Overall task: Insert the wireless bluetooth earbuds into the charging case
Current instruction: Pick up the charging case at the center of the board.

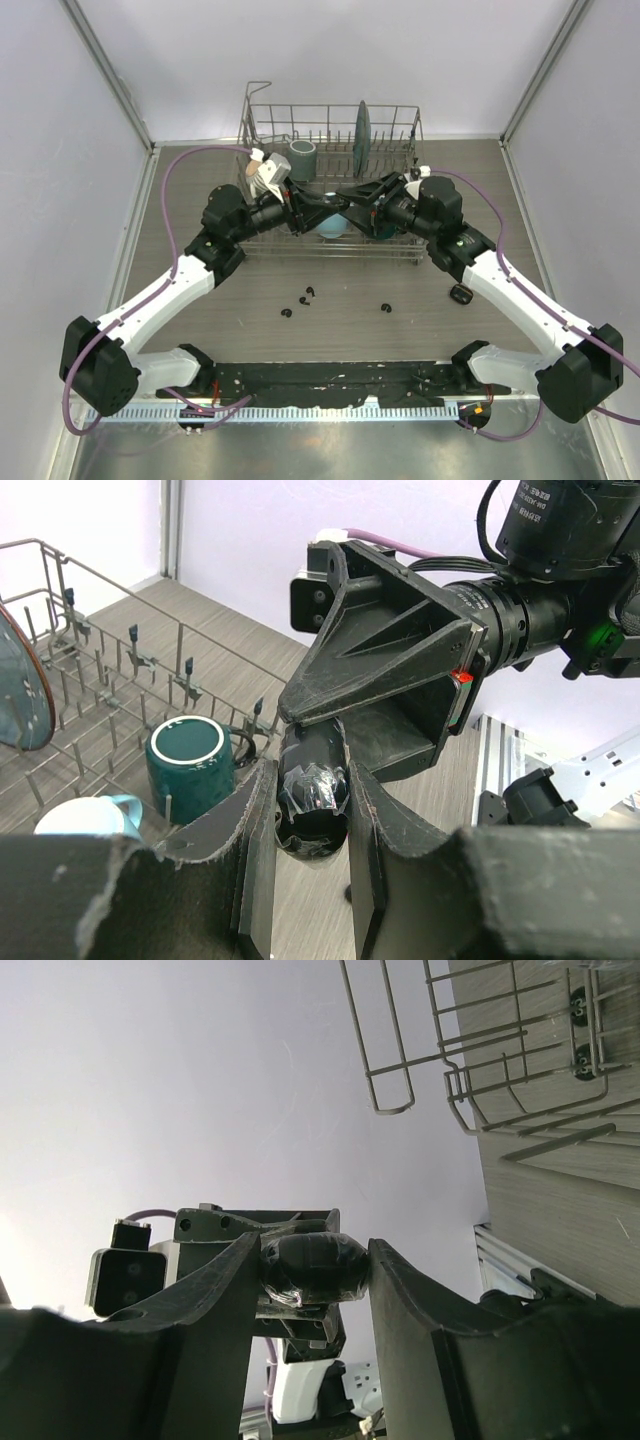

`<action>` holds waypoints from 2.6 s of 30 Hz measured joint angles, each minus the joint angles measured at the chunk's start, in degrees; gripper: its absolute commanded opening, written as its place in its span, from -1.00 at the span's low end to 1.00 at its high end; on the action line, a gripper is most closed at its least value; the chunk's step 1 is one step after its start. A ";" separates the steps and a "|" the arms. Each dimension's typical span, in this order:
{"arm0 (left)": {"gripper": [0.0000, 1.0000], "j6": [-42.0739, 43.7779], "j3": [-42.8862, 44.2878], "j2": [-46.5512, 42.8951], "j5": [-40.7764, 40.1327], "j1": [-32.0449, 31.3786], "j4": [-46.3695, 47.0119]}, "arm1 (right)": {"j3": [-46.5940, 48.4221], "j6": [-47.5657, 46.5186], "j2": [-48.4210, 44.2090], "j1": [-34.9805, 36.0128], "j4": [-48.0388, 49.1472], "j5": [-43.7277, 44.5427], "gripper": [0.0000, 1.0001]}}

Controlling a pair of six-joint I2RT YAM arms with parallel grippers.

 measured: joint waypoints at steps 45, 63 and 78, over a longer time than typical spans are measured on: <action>-0.06 -8.00 -8.94 1.64 -3.21 -0.50 23.43 | -6.16 7.98 -2.27 0.37 10.14 1.84 -0.98; -0.85 -8.11 -8.94 3.37 -3.28 -1.01 25.14 | -6.16 8.59 -2.25 0.52 10.73 1.68 -0.98; -1.00 -8.22 -8.94 4.24 -3.08 -1.01 25.11 | -5.92 6.88 -2.25 0.50 8.98 2.80 -0.98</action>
